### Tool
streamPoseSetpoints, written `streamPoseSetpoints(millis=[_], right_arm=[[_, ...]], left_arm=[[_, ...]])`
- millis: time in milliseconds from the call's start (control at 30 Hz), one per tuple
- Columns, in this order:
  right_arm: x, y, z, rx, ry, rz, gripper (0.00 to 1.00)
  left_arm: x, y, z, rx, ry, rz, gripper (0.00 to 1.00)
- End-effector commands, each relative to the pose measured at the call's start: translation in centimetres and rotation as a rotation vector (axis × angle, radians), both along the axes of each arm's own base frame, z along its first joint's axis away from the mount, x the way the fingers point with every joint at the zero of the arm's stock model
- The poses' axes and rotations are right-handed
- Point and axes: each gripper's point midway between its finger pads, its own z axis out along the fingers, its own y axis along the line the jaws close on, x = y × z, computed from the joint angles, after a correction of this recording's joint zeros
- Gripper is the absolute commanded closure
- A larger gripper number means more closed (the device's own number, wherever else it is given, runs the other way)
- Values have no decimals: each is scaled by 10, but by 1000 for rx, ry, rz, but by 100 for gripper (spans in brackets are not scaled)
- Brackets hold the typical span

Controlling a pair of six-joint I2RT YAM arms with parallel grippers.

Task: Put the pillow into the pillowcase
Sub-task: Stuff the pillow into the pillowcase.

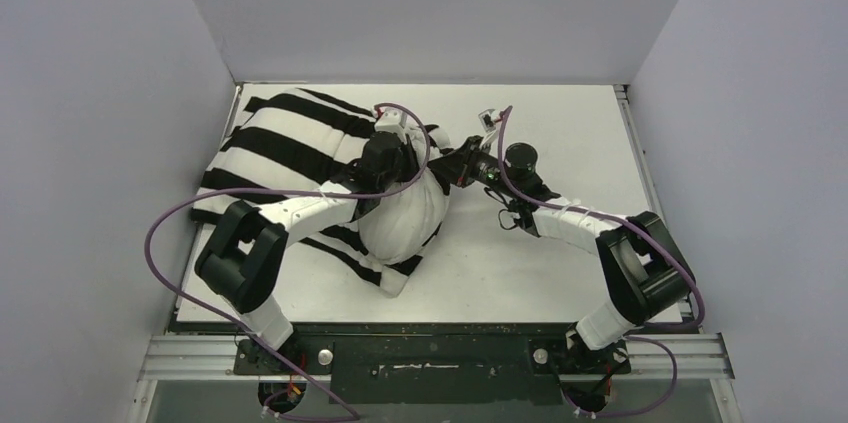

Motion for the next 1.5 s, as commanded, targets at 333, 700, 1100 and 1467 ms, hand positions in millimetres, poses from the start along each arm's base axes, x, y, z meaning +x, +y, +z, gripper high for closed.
streamPoseSetpoints(millis=[333, 700, 1100, 1467], right_arm=[[-197, 28, 134, 230, -776, 890, 100], [-85, 48, 132, -97, -777, 484, 100], [-203, 91, 103, -34, -855, 843, 100], [-13, -75, 51, -224, -233, -119, 100]], left_arm=[[-13, 57, -165, 72, 372, 220, 100], [-25, -27, -182, -159, 453, 56, 100], [1, -41, -209, -270, 464, 239, 100], [-1, -10, -195, -375, 389, 218, 100]])
